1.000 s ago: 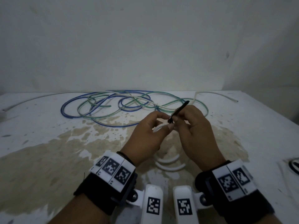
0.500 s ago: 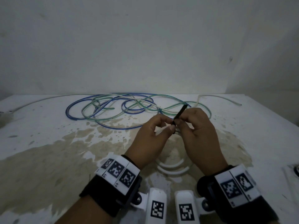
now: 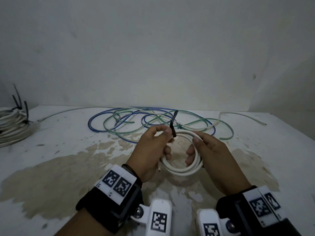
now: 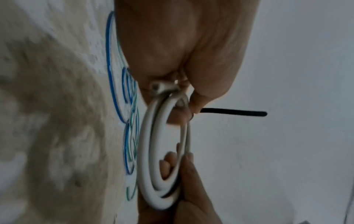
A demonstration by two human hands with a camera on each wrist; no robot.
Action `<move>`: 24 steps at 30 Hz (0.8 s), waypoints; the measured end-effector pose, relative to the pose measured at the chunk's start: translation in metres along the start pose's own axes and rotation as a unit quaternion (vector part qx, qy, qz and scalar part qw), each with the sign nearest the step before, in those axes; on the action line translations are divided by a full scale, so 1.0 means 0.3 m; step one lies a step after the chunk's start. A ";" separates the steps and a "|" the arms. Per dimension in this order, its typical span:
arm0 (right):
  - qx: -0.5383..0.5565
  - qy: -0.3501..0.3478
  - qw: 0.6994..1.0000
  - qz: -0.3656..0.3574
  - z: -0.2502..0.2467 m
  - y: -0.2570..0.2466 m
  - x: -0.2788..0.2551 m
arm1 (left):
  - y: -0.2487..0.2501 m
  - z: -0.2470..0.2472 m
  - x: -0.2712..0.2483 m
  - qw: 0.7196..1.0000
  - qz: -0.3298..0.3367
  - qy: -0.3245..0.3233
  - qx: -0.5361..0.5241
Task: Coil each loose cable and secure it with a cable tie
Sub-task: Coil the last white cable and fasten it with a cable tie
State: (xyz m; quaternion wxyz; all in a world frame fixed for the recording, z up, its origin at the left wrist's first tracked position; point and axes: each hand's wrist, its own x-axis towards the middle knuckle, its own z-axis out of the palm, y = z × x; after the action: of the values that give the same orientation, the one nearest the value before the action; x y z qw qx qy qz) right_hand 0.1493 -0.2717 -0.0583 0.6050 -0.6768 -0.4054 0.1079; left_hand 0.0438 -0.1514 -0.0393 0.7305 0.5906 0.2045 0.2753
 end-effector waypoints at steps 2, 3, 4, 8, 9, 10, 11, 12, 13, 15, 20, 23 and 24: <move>0.033 0.006 0.999 0.006 0.027 -0.034 0.004 | 0.007 -0.041 -0.031 0.998 -0.040 -0.024 0.040; 0.032 -0.007 0.999 0.003 0.043 -0.050 0.009 | 0.013 -0.061 -0.050 0.997 -0.048 -0.035 0.043; 0.020 -0.030 0.999 -0.005 0.062 -0.067 0.014 | 0.020 -0.081 -0.068 0.998 -0.050 -0.041 0.022; -0.013 -0.121 0.993 -0.011 0.168 -0.139 0.040 | 0.085 -0.185 -0.128 0.996 -0.037 -0.019 -0.079; -0.007 -0.140 0.990 -0.001 0.200 -0.159 0.045 | 0.095 -0.218 -0.133 0.998 -0.023 -0.008 -0.060; -0.007 -0.162 0.987 0.006 0.239 -0.180 0.052 | 0.104 -0.260 -0.138 1.000 -0.003 0.007 -0.027; -0.011 -0.184 0.983 0.013 0.279 -0.201 0.058 | 0.111 -0.298 -0.143 1.000 0.014 0.023 0.008; -0.013 -0.203 0.979 0.021 0.319 -0.222 0.065 | 0.117 -0.338 -0.149 0.998 0.026 0.038 0.031; -0.006 -0.216 0.976 0.032 0.362 -0.245 0.073 | 0.124 -0.377 -0.157 0.997 0.032 0.053 0.040; 0.040 -0.221 0.972 0.075 0.450 -0.288 0.087 | 0.141 -0.452 -0.170 0.995 0.043 0.087 0.025; 0.104 -0.240 0.954 0.146 0.664 -0.354 0.083 | 0.191 -0.661 -0.182 0.967 0.074 0.207 -0.132; 0.123 -0.254 0.947 0.156 0.764 -0.379 0.075 | 0.230 -0.781 -0.197 0.960 0.076 0.231 -0.136; 0.136 -0.262 0.941 0.168 0.793 -0.384 0.078 | 0.244 -0.817 -0.205 0.962 0.074 0.230 -0.128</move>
State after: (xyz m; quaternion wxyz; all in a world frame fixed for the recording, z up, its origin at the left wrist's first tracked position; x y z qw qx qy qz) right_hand -0.0352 -0.0888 -0.0040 0.5368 -0.5942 -0.4110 0.4357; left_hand -0.1680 0.0040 -0.0231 0.7109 0.4266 0.2860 0.4804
